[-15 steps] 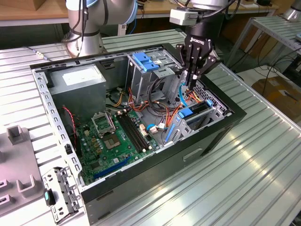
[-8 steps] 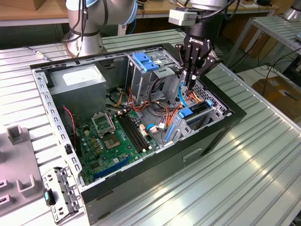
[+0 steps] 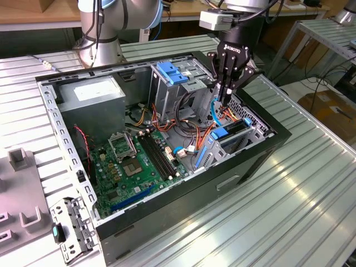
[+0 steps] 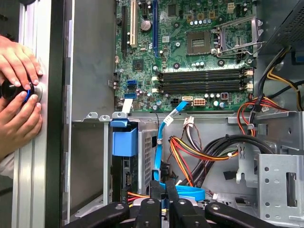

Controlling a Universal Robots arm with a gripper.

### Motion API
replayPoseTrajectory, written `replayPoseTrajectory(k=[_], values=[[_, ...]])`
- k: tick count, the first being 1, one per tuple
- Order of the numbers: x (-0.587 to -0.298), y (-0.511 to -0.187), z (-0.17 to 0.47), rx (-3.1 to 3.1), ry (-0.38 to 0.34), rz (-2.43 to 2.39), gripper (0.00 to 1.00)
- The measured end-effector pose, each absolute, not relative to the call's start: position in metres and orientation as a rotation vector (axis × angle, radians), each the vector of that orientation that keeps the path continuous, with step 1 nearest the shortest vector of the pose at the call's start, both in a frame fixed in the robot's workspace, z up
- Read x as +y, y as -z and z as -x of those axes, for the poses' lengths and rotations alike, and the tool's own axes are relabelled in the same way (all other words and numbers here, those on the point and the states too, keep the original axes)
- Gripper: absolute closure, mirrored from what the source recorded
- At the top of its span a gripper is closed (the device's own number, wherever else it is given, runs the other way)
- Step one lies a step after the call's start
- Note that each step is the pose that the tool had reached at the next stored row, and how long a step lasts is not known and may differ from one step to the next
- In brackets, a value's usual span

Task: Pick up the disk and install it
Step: 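Insert the second disk wire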

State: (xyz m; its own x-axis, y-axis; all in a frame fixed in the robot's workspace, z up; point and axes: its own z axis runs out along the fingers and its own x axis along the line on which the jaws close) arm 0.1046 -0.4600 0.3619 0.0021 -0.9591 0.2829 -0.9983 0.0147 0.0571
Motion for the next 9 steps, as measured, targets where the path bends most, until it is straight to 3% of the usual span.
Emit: replayPoseTrajectory(k=[9], values=[[-0.461,-0.36,-0.093,-2.08,-0.294,-2.052,0.84]])
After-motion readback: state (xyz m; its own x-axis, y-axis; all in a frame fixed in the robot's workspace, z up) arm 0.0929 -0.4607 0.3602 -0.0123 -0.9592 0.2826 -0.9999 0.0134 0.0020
